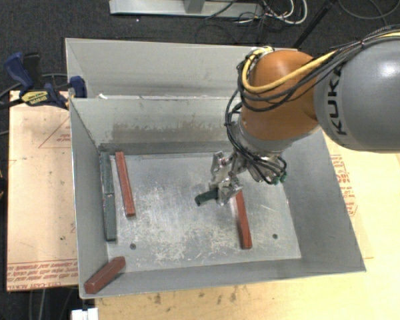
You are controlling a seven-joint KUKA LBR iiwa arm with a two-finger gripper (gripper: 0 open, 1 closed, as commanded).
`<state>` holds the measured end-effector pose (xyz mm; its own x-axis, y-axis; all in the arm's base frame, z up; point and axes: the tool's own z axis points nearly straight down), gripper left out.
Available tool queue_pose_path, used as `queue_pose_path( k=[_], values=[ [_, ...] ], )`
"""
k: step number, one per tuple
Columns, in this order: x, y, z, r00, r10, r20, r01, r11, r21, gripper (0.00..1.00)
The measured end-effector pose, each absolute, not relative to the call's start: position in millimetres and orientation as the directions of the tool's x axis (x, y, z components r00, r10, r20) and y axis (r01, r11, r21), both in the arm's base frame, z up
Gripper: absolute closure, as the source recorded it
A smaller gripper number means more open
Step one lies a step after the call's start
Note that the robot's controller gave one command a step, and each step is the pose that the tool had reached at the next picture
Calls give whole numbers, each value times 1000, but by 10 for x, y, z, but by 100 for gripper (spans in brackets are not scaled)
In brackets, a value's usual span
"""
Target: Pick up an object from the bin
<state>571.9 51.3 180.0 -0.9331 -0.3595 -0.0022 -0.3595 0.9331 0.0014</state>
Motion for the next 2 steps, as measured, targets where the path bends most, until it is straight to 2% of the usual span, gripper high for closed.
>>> queue_pose_path(
  k=[1, 2],
  values=[
    [5763, 468, 1591, -981, -193, -9, -193, 981, 1, 100],
    [5779, 409, 1249, -1000, -29, -1, -29, 1000, 1, 100]
  ],
)
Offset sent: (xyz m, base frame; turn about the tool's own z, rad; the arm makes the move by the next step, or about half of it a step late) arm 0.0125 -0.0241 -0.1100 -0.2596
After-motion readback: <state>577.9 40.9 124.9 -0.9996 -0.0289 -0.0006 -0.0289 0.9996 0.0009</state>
